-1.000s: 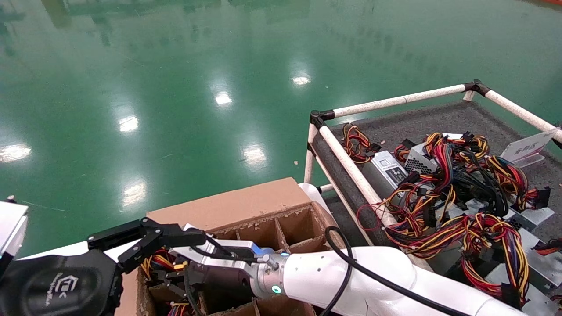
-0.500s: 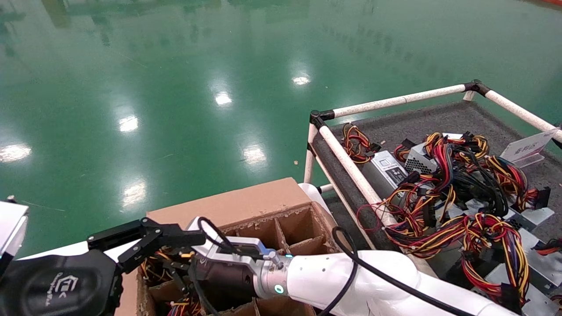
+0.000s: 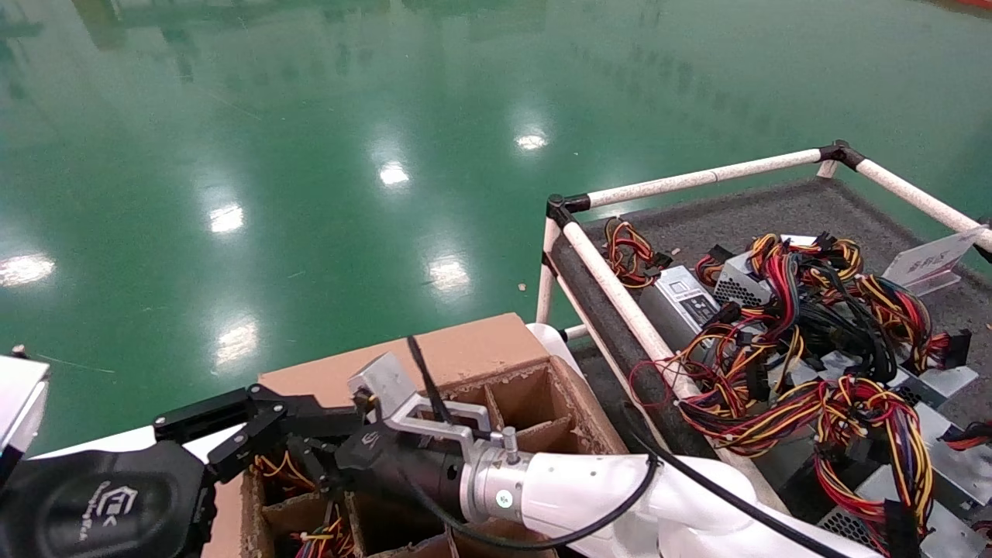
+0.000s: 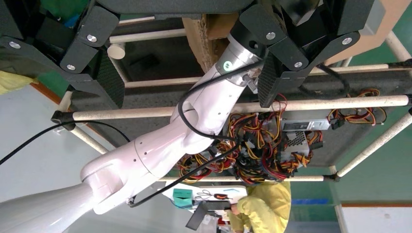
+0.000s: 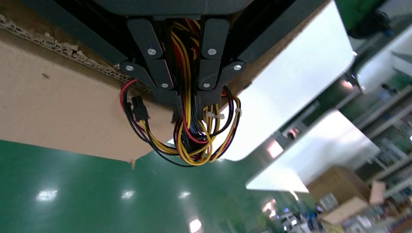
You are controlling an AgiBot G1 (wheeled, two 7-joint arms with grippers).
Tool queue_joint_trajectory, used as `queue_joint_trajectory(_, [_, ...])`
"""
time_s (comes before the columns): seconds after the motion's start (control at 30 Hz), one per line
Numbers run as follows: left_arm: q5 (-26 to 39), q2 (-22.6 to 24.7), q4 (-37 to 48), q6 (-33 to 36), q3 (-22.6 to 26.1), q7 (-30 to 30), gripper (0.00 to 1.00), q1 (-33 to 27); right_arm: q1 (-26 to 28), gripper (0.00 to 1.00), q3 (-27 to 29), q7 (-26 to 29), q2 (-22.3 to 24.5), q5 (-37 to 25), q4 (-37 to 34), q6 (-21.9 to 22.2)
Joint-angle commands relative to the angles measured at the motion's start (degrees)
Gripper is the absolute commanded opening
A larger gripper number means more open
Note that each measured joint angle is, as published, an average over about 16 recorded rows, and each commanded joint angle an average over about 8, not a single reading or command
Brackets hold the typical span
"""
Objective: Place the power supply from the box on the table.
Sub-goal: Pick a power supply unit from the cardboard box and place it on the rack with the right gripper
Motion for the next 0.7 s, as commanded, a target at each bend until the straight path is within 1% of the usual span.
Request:
queue_joint_trajectory(0.03, [0.00,0.00,0.00,0.00,0.00,0.00,1.00,0.00,-0.22,0.00,0.34,0.55,0.04,1.54,-0.65,-0.89])
queue_joint_trajectory(0.3, [0.00,0.00,0.00,0.00,0.01,0.00,1.00,0.00,-0.52,0.00,2.78,1.45,0.35,8.00,-3.08,-6.09])
queue_joint_trajectory(0.7, [-0.01,-0.01,0.00,-0.01,0.02,0.01,1.00,0.00,-0.76,0.00,6.44,0.88,1.10,15.75,-8.05,-18.09])
